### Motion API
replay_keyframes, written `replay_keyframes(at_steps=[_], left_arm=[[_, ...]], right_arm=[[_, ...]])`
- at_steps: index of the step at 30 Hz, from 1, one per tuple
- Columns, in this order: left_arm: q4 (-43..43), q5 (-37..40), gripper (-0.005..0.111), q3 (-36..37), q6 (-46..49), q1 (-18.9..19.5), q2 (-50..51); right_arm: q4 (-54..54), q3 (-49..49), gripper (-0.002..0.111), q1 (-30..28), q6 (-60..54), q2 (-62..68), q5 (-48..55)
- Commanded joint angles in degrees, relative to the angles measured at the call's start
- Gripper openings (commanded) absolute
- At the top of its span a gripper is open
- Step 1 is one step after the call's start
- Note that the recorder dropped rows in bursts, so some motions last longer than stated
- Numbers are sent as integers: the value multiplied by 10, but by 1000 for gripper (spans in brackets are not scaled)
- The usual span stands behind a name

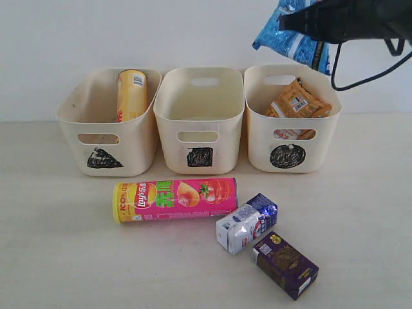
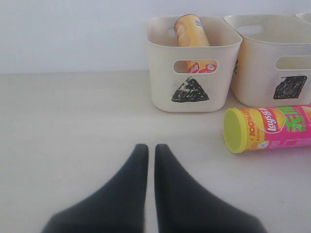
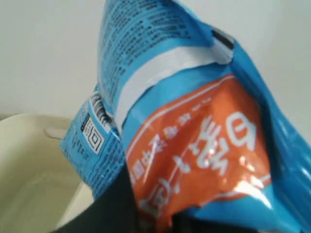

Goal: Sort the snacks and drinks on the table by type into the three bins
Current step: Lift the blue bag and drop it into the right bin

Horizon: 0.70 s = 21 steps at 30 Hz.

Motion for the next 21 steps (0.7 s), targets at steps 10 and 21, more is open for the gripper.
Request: replay_keyframes(at_steps=[10,21], left_arm=[[-1,-3,4,-1,-4,2,-2],[-1,-3,4,-1,-4,2,-2]], right_arm=[[7,-79,17,-3,91,152,-44],[6,-90,73,-3,81,159,-20]])
